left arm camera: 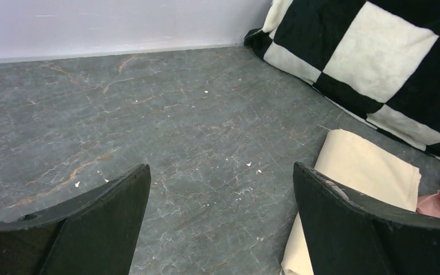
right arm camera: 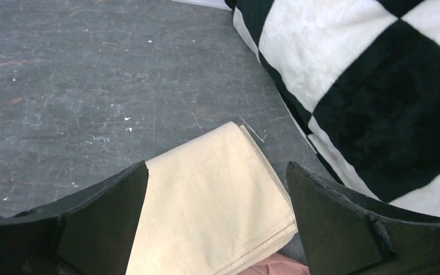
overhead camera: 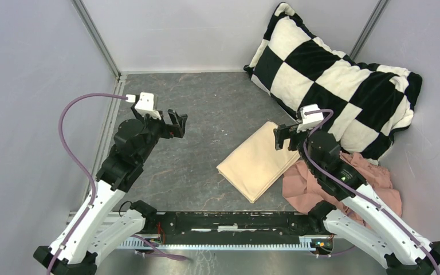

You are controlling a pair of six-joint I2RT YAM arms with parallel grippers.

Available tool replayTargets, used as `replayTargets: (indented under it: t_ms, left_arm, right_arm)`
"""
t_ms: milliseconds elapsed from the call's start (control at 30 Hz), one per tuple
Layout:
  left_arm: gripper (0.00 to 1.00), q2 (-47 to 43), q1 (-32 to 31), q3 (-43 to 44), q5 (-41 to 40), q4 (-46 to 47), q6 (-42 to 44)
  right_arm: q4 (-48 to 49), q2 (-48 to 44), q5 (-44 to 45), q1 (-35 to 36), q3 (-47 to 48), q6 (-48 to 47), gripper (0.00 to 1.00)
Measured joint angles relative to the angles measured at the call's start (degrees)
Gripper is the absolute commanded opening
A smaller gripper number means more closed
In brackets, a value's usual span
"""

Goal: Open and lay out the surgical kit
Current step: Adjust the surgical kit at the center of the board.

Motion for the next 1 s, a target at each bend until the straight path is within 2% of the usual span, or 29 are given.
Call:
replayTargets:
  t_ms: [233, 433, 600, 800, 1000]
  left_arm:
    - [0.99, 1.7, 2.7, -3.1, 4.7, 6.1, 0.0]
    - [0.99, 2.1, 3.1, -3.7, 7.4, 10.7, 0.0]
    - [0.99, 2.1, 3.0, -3.8, 8.8, 13.0, 0.0]
    - [1.00, 2.1, 2.4, -3.8, 9.7, 14.5, -0.1]
    - [1.00, 2.1, 1.7, -3.8, 9.7, 15.2, -0.1]
  right_arm:
    - [-7.1, 1.9, 3.7, 2.7, 0.0, 2.2, 0.98]
    - [-12.0, 5.2, 1.8, 4.6, -1.4, 7.3, 0.98]
    - [-15.0, 5.9, -1.2, 5.2, -6.9, 16.6, 0.98]
    - [-19.6, 3.5, -1.6, 5.2, -15.0, 33.7, 0.98]
    - [-19.2, 4.5, -3.8, 4.8, -18.3, 46.3, 0.98]
